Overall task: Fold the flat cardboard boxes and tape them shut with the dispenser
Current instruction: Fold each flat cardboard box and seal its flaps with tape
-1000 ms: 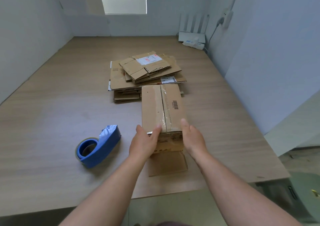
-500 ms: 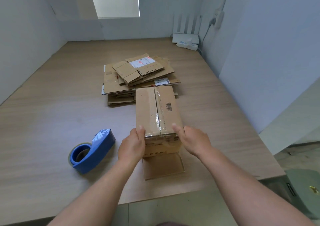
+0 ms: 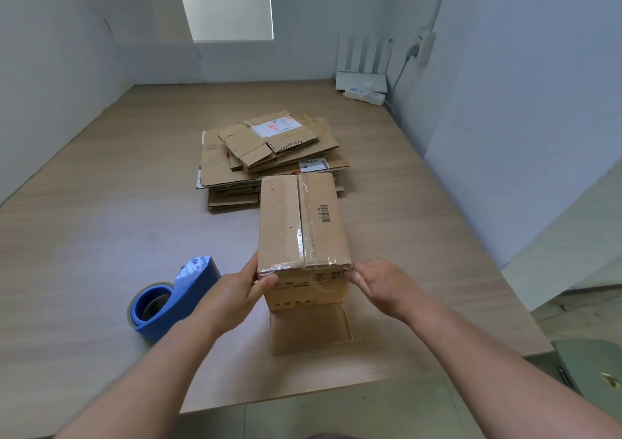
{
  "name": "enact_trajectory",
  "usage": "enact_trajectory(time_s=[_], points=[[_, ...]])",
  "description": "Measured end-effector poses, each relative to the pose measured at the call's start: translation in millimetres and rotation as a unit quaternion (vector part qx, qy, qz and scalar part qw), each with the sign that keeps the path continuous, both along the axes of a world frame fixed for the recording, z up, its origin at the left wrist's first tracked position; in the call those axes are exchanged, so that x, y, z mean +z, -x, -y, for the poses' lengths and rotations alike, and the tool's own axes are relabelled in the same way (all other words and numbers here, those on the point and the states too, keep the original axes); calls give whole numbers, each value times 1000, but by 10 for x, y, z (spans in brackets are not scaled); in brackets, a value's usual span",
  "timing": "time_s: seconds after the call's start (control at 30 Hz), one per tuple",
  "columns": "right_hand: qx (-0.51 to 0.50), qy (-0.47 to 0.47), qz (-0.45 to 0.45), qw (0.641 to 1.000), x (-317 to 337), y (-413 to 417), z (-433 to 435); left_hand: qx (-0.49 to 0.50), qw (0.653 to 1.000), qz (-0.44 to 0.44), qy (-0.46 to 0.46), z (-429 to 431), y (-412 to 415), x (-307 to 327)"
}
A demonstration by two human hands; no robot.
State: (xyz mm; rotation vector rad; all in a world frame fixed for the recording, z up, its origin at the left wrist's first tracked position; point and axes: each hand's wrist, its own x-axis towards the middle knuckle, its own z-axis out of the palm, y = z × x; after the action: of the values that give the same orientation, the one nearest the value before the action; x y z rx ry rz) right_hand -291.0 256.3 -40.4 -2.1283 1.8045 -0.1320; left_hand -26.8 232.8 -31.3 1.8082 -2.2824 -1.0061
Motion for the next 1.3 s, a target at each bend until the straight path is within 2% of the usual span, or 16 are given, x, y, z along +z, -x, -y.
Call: enact_trajectory(time_s=[0.1,0.17,0.27,0.33,0.47,0.57,0.67,0.83,0.97,1.07,1.2,1.3], points=[[-23,11,45,999,-79,16,-50,29,995,-94,-24,-65,-64,-21],[-36,42,54,997,-73,11,-73,74,987,-146,0,-128,-55,-24],[-69,76,153,983,-8,-27,-122,127,977,-156,70,-213,11,-1],[-85,79,176,978,24,-70,-121,150,971,-157,96,-240,42,11],[-77,110,156,979,-17,-55,-47,156,969,-165,94,-219,26,1],[-25,164,102,981,-25,-42,-32,142,974,-167,59,-187,-46,-50],[16,196,58,979,0,-19,-34,154,966,-207,35,-183,-103,-98],[-31,129,-40,990,121,-99,-30,133,976,-152,81,-166,-72,-62],[-28,25,8,999,252,-138,-17,101,985,-108,92,-176,-85,-4],[-11,-49,40,998,387,-46,77,113,983,-119,78,-161,-118,11],[-14,-81,78,994,384,12,192,115,986,-105,53,-54,-138,56],[9,-69,57,996,332,-3,244,98,992,-68,40,31,-134,63]])
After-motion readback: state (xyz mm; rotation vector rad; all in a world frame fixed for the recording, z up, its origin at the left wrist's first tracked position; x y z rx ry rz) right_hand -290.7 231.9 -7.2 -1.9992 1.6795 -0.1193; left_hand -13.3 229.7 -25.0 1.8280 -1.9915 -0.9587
